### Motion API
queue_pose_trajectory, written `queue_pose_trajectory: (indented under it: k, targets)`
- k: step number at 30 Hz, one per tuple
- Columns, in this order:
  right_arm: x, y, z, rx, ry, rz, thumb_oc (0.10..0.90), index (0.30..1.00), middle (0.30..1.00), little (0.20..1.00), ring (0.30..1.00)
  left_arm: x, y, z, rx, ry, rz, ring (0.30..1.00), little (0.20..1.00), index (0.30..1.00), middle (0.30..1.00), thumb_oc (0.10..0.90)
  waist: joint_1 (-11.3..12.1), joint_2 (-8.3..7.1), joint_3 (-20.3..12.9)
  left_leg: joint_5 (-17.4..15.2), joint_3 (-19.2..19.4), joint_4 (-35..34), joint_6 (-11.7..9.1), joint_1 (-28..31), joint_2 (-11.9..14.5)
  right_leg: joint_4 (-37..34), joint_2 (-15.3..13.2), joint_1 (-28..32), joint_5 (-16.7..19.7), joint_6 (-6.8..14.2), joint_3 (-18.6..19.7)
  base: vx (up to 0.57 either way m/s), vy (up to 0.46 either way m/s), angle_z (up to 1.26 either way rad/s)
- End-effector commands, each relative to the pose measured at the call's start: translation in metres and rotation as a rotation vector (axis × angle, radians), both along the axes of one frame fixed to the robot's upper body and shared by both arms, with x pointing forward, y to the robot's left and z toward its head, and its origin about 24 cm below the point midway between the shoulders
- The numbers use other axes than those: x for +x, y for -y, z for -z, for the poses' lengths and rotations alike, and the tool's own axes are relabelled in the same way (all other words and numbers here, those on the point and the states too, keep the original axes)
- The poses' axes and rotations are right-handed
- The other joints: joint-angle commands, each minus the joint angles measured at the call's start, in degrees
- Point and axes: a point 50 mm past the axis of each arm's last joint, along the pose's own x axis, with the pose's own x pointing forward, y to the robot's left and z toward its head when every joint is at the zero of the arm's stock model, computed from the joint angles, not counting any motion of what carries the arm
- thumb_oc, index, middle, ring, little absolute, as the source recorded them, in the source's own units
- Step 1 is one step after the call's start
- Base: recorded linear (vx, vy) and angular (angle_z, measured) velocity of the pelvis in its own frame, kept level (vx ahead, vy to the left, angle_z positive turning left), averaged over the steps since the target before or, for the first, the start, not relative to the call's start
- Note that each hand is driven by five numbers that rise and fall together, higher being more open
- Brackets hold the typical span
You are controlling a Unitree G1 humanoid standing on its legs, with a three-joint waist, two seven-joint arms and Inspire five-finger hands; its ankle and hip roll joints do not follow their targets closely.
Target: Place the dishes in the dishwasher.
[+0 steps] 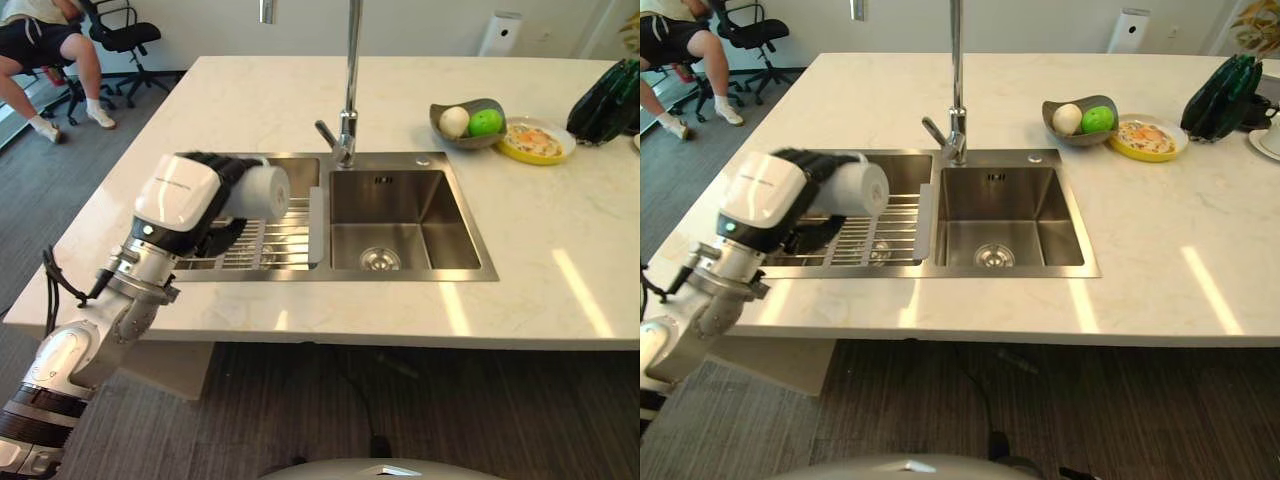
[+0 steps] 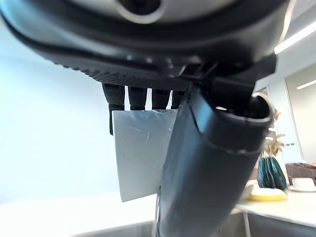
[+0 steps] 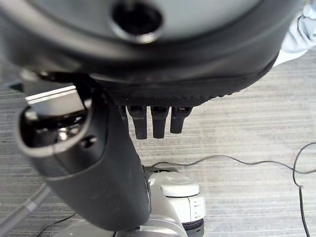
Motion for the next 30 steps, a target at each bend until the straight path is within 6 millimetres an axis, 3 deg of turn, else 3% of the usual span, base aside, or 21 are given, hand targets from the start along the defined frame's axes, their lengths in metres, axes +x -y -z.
queue_pose_trajectory:
  k: [1, 5, 7, 8, 11, 13, 15, 16, 17, 19, 20, 21, 23, 26, 27, 30]
  targets:
    - [0.009, -0.024, 0.004, 0.055, 0.041, -0.043, 0.800, 0.900, 0.900, 0.900, 0.900, -0.024, -0.006, -0.070, -0.213, 0.499, 0.022, 0.300, 0.300, 0.300, 0.300, 0.400, 1.2, -3.90, -2.2, 0.5, -3.8, 3.2, 0.4, -2.5, -3.5, 0.6, -0.7, 3.4, 1.0, 0.5, -2.6, -0.03, -0.144, 0.55]
    - [0.010, -0.023, 0.004, 0.043, 0.042, -0.053, 0.800, 0.900, 0.900, 0.900, 0.900, -0.042, -0.017, -0.059, -0.485, 0.602, -0.003, 0.300, 0.300, 0.300, 0.300, 0.400, 2.7, -3.11, -1.4, 1.6, -6.0, 4.2, -0.3, -4.0, -3.4, 0.6, -0.6, 3.6, 0.0, 0.0, -4.7, -0.05, -0.097, 0.42]
    - [0.009, -0.015, 0.002, 0.019, 0.050, -0.044, 0.800, 0.900, 0.900, 0.900, 0.900, -0.051, -0.021, -0.051, -0.685, 0.676, 0.006, 0.300, 0.300, 0.300, 0.300, 0.400, 3.9, -1.88, 0.4, 5.5, -9.1, 3.8, -2.4, -7.6, -3.2, 0.6, -1.3, 3.4, -0.8, 0.0, -8.8, -0.23, -0.086, 0.56]
    - [0.009, -0.009, 0.001, -0.003, 0.053, -0.043, 0.800, 0.900, 0.900, 0.900, 0.900, -0.049, -0.023, -0.049, -0.741, 0.697, 0.002, 0.300, 0.300, 0.300, 0.300, 0.400, 4.6, -1.59, 1.5, 7.8, -8.6, 3.9, -3.3, -9.8, -2.8, 0.6, -2.1, 3.4, -1.3, 0.3, -11.1, -0.24, -0.035, 1.26]
    - [0.007, 0.004, -0.003, -0.041, 0.060, -0.043, 0.800, 0.900, 0.900, 0.900, 0.900, -0.042, -0.023, -0.048, -0.801, 0.689, 0.011, 0.300, 0.300, 0.300, 0.300, 0.400, 3.9, -1.23, 2.3, 10.9, 1.3, 1.4, -4.9, -12.4, -0.1, 0.6, -4.3, 3.6, -2.7, 1.2, -17.6, -0.18, -0.031, 1.89]
    - [0.007, 0.013, -0.005, -0.067, 0.057, -0.030, 0.800, 0.900, 0.900, 0.900, 0.900, -0.040, -0.022, -0.051, -0.768, 0.681, 0.020, 0.300, 0.300, 0.300, 0.300, 0.400, 3.7, -0.93, 2.7, 11.9, 3.6, 1.4, -5.5, -12.4, 2.1, 0.6, -5.4, 3.8, -2.3, 1.1, -20.5, -0.18, 0.013, 1.94]
    - [0.011, 0.016, -0.006, -0.076, 0.060, -0.014, 0.800, 0.900, 0.900, 0.900, 0.900, -0.042, -0.023, -0.052, -0.751, 0.693, 0.015, 0.300, 0.300, 0.300, 0.300, 0.400, 3.7, -1.04, 2.5, 11.2, 2.6, 2.6, -6.1, -10.9, 3.7, 0.6, -6.7, 4.1, -1.4, 1.1, -22.1, -0.19, 0.109, 1.51]
    - [0.020, 0.015, -0.007, -0.073, 0.084, -0.002, 0.800, 0.900, 0.900, 0.900, 0.900, -0.043, -0.023, -0.056, -0.750, 0.717, 0.027, 0.300, 0.300, 0.300, 0.300, 0.400, 3.3, -1.48, 2.1, 10.0, 4.2, 3.2, -6.3, -8.2, 6.2, 0.6, -7.9, 3.6, -0.8, 1.4, -23.9, -0.17, 0.135, 0.93]
    - [0.020, 0.015, -0.007, -0.072, 0.086, -0.001, 0.800, 0.900, 0.900, 0.900, 0.900, -0.043, -0.023, -0.056, -0.750, 0.718, 0.027, 0.300, 0.300, 0.300, 0.300, 0.400, 3.2, -1.49, 2.2, 10.2, 4.1, 3.2, -6.2, -8.4, 6.2, 0.6, -8.0, 3.5, -0.5, 1.4, -24.0, -0.18, 0.147, 0.71]
    - [0.028, 0.019, -0.008, -0.079, 0.100, 0.042, 0.800, 0.900, 0.900, 0.900, 0.900, -0.039, -0.019, -0.056, -0.767, 0.715, 0.069, 0.300, 0.300, 0.300, 0.300, 0.400, 2.8, -1.77, 1.3, 9.7, 7.8, 2.9, -6.9, -5.0, 9.4, 0.6, -9.5, 2.4, 0.4, 2.2, -26.6, -0.12, 0.122, 0.63]
    - [0.028, 0.019, -0.008, -0.079, 0.102, 0.044, 0.800, 0.900, 0.900, 0.900, 0.900, -0.039, -0.018, -0.056, -0.768, 0.716, 0.071, 0.300, 0.300, 0.300, 0.300, 0.400, 2.9, -1.68, 1.4, 9.8, 7.8, 2.8, -6.9, -4.9, 9.4, 0.6, -9.4, 2.4, 0.4, 2.3, -26.6, -0.12, 0.250, 0.70]
    - [0.028, 0.012, -0.005, -0.098, 0.096, 0.085, 0.800, 0.900, 0.900, 0.900, 0.900, -0.037, -0.006, -0.053, -0.781, 0.693, 0.133, 0.300, 0.300, 0.300, 0.300, 0.400, 2.6, -1.19, 0.3, 10.0, 11.2, 2.3, -8.1, -2.6, 12.3, 0.6, -11.3, 2.4, 0.7, 3.4, -29.1, -0.12, 0.308, 1.04]
    - [0.026, 0.013, -0.005, -0.109, 0.095, 0.143, 0.800, 0.900, 0.900, 0.900, 0.900, -0.032, 0.003, -0.050, -0.752, 0.656, 0.163, 0.300, 0.300, 0.300, 0.300, 0.400, 1.2, -0.58, -0.7, 11.3, 16.8, 1.0, -9.2, -1.0, 15.2, 0.7, -13.0, 2.2, 2.0, 4.5, -32.4, -0.18, 0.400, 1.31]
    - [0.020, 0.015, -0.004, -0.118, 0.081, 0.188, 0.800, 0.900, 0.900, 0.900, 0.900, -0.030, 0.008, -0.049, -0.724, 0.625, 0.177, 0.300, 0.300, 0.300, 0.300, 0.400, 0.5, -0.22, -1.4, 10.7, 19.5, 0.3, -9.5, -1.1, 15.8, 0.8, -14.3, 2.2, 3.5, 5.6, -34.3, -0.13, 0.335, 1.21]
    - [0.018, 0.006, -0.002, -0.090, 0.077, 0.207, 0.800, 0.900, 0.900, 0.900, 0.900, -0.031, 0.007, -0.048, -0.707, 0.613, 0.161, 0.300, 0.300, 0.300, 0.300, 0.400, 0.3, -0.54, -1.8, 9.1, 20.8, 0.2, -9.6, -1.8, 16.0, 1.0, -15.6, 2.5, 4.6, 6.4, -35.0, -0.06, 0.439, 0.97]
    - [0.014, -0.002, 0.001, -0.072, 0.059, 0.191, 0.800, 0.900, 0.900, 0.900, 0.900, -0.032, 0.005, -0.043, -0.714, 0.581, 0.148, 0.300, 0.300, 0.300, 0.300, 0.400, 0.7, -1.71, -2.2, 5.5, 18.9, 0.3, -8.0, -2.2, 13.6, 1.1, -17.7, 2.9, 5.9, 7.6, -35.0, -0.04, 0.401, 0.54]
